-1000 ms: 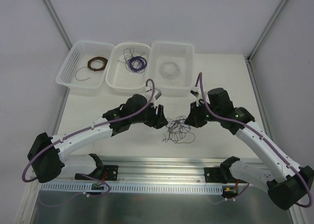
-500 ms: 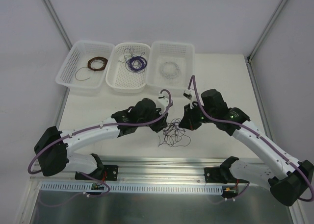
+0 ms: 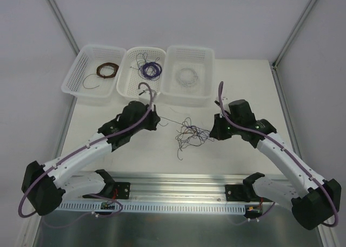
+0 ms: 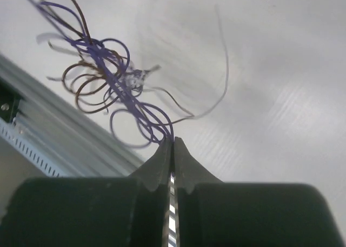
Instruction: Untangle the cables
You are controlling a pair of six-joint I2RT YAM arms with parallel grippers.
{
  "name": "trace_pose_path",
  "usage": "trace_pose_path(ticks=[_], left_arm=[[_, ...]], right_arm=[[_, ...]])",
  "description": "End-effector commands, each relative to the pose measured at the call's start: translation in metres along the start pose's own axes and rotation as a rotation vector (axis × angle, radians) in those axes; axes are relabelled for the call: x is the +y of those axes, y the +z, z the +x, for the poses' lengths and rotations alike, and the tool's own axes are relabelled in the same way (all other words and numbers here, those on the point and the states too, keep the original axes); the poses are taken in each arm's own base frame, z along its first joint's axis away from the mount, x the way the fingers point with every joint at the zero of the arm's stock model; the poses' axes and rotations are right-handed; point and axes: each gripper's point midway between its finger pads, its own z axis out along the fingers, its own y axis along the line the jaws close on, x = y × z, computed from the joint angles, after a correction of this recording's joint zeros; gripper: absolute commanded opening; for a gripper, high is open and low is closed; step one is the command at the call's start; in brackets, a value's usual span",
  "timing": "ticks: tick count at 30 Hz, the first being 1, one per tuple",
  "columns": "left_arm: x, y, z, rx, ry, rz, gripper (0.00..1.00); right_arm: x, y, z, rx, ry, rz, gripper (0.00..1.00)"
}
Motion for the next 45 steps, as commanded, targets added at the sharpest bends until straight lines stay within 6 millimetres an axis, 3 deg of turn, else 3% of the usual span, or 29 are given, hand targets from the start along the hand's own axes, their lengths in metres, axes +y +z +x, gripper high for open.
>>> trace_pose_path(ticks=[1, 6, 8, 9, 12, 13, 20, 26, 29, 32, 33, 38, 42, 45], left_arm=[[0.053, -0.026, -0.009, -0.07, -0.253, -0.175, 0.0], [0.106, -0.056, -0.006, -0.12, -0.451, -0.307, 0.0], [0.118, -0.072, -0.006, -0.125, -0.487, -0.361, 0.0], [0.138, -0.083, -0.006, -0.143, -0.514, -0.444, 0.0], [0.165, -0.11, -0.005, -0.136, -0.544, -0.569, 0.0], [0.182, -0.123, -0.005, -0.149, -0.571, -0.634, 0.0], [0.226, -0.182, -0.025, -0.254, -0.681, -0.774, 0.0], [0.254, -0.212, -0.022, -0.29, -0.761, -0.856, 0.0], [0.251, -0.199, -0.011, -0.239, -0.764, -0.808, 0.0], [0.243, -0.183, 0.01, -0.187, -0.789, -0.75, 0.0], [0.238, -0.177, 0.013, -0.177, -0.796, -0.713, 0.0], [0.228, -0.16, 0.045, -0.115, -0.84, -0.659, 0.0], [0.22, -0.151, 0.06, -0.091, -0.848, -0.621, 0.03], [0.208, -0.142, 0.064, -0.075, -0.852, -0.545, 0.2]], right_arm=[[-0.044, -0.002, 0.026, 0.05, 0.14, 0.143, 0.01], [-0.073, -0.016, 0.025, -0.002, 0.267, 0.206, 0.01], [-0.073, -0.024, 0.019, -0.028, 0.278, 0.209, 0.01], [-0.075, -0.027, 0.017, -0.039, 0.286, 0.218, 0.01], [-0.082, -0.035, 0.013, -0.052, 0.306, 0.254, 0.01], [-0.085, -0.037, 0.012, -0.057, 0.312, 0.262, 0.01], [-0.092, -0.042, 0.01, -0.075, 0.347, 0.284, 0.01], [-0.096, -0.061, -0.003, -0.143, 0.378, 0.291, 0.01], [-0.084, -0.074, -0.022, -0.221, 0.389, 0.236, 0.02], [-0.067, -0.073, -0.032, -0.217, 0.37, 0.138, 0.15], [-0.064, -0.068, -0.03, -0.194, 0.358, 0.122, 0.18], [-0.058, -0.037, -0.004, -0.053, 0.331, 0.107, 0.49], [-0.054, -0.017, 0.013, 0.014, 0.278, 0.125, 0.54], [-0.044, -0.002, 0.02, 0.059, 0.229, 0.098, 0.55]])
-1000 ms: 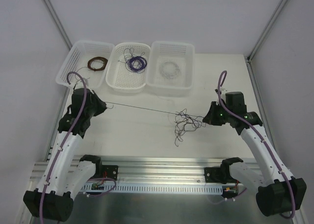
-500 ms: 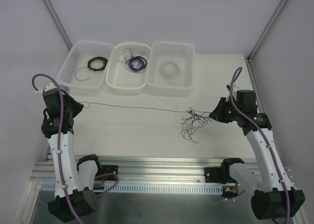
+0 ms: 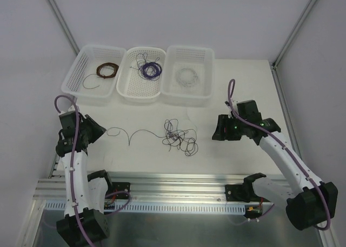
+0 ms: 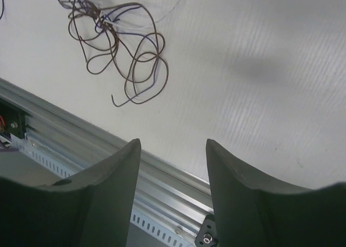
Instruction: Untangle the cables
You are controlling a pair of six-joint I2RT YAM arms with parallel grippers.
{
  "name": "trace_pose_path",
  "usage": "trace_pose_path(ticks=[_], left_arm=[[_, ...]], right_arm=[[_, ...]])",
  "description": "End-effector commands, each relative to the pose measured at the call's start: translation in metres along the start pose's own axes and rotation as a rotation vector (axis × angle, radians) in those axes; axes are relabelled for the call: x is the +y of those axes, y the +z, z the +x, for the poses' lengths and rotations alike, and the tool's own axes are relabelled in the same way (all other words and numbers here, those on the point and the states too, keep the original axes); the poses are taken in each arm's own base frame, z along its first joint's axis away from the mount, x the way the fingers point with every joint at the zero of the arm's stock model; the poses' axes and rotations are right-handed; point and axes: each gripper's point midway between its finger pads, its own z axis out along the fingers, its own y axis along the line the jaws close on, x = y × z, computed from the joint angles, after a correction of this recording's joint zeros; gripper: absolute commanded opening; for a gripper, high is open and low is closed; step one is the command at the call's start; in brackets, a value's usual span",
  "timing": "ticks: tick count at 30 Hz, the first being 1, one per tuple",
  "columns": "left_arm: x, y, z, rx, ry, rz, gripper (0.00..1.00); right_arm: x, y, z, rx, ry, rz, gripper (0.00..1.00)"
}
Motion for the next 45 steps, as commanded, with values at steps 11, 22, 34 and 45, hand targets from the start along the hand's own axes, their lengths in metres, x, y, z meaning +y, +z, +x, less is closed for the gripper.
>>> trace_pose_path(ticks=[11, 22, 34, 45], left_arm=[[-0.098, -0.018, 0.066, 0.211, 0.304, 0.406, 0.9], [-0.202, 0.021, 0.095, 0.236, 0.587, 0.437, 0.84], [-0.272, 0.093, 0.147, 0.304, 1.047, 0.503, 0.56], [-0.255, 0.123, 0.167, 0.352, 1.209, 0.501, 0.39]], right_arm=[[0.047, 0.051, 0.005, -0.026, -0.116, -0.119, 0.59], [0.062, 0.065, -0.02, -0.183, -0.041, -0.195, 0.7], [0.065, 0.084, -0.013, -0.14, -0.027, -0.239, 0.74], [0.072, 0.09, -0.009, -0.115, -0.054, -0.273, 0.74]])
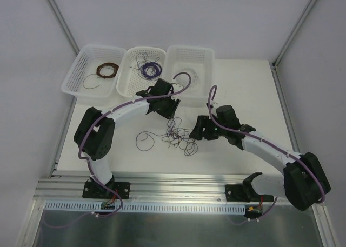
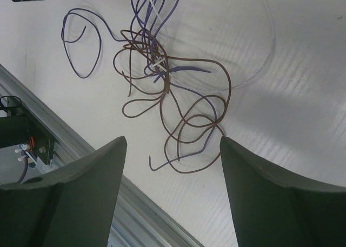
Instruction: Untangle the cables
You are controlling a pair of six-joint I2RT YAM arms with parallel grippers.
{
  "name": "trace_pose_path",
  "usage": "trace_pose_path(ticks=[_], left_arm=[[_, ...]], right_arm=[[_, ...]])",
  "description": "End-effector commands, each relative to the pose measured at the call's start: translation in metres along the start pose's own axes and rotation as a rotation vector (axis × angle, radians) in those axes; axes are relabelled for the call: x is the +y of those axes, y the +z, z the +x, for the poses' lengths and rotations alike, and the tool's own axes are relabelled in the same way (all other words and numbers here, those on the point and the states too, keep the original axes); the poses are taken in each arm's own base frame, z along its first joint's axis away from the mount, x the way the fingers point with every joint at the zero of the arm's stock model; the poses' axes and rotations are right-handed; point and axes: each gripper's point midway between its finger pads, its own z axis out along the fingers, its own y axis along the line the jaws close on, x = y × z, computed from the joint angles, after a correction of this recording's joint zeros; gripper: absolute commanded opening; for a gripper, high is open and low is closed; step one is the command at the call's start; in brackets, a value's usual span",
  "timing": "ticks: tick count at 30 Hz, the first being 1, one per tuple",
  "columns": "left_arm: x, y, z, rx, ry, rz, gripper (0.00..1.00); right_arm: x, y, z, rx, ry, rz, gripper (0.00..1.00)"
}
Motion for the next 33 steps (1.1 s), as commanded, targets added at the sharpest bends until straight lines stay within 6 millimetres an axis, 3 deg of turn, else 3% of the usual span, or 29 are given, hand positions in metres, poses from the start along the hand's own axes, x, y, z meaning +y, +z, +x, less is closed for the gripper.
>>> trace_pose_path(ticks=[1, 13, 25, 29, 32, 33], left_arm=[[0.001, 0.003, -0.009, -0.025, 0.072, 0.004, 0.38], [-0.018, 0.033, -0.001, -0.013, 0.023, 0.077, 0.43], [-0.036, 0.054, 0.034, 0.043, -0.041, 0.121, 0.41], [-0.033, 0.058, 0.045, 0.064, -0.065, 0.091, 0.33], [-0.031, 0.055, 0.047, 0.059, -0.079, 0.071, 0.17], [-0.03, 0.053, 0.046, 0.056, -0.083, 0.063, 0.07]], right_arm=[[0.013, 0.002, -0.008, -0.033, -0.027, -0.059, 0.74], [0.014, 0.009, -0.004, -0.013, -0.031, -0.06, 0.74], [0.015, 0.02, -0.004, -0.006, -0.001, -0.067, 0.74], [0.018, 0.025, -0.005, 0.003, -0.002, -0.063, 0.74], [0.02, 0.031, -0.008, 0.003, 0.001, -0.046, 0.74], [0.02, 0.034, -0.009, 0.0, -0.002, -0.029, 0.74]])
